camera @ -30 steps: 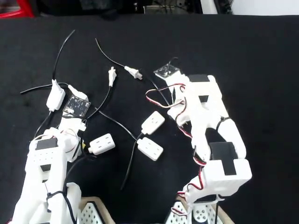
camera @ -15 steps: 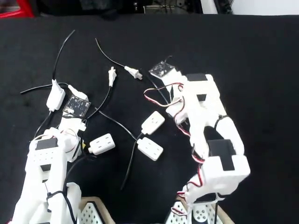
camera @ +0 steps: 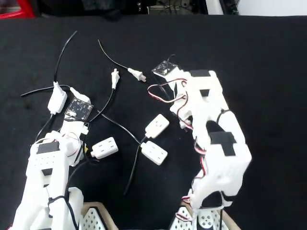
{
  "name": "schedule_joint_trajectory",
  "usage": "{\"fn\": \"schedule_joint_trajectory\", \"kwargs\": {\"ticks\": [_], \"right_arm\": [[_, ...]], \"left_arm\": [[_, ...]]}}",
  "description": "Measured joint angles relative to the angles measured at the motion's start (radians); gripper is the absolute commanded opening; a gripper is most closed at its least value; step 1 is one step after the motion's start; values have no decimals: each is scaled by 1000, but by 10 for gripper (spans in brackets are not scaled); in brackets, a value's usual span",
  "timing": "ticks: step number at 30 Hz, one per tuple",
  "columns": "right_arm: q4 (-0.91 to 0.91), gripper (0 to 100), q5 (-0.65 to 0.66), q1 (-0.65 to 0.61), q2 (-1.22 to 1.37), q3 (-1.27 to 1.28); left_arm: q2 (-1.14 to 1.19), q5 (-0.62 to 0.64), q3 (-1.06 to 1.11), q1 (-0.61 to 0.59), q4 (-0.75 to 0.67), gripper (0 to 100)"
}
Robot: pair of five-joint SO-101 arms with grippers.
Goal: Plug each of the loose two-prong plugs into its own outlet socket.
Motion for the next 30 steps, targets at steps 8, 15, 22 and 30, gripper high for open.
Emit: {"fn": "schedule_joint_trajectory", "kwargs": {"ticks": [8,15,22,30], "right_arm": [[34,173,60,0,8,6],[55,40,89,0,8,8],[172,12,89,6,14,-21],[339,12,46,9,14,-186]], "left_arm": [[0,0,0,2,0,191],[0,0,0,2,0,191],[0,0,0,2,0,191],[0,0,0,2,0,191]]}}
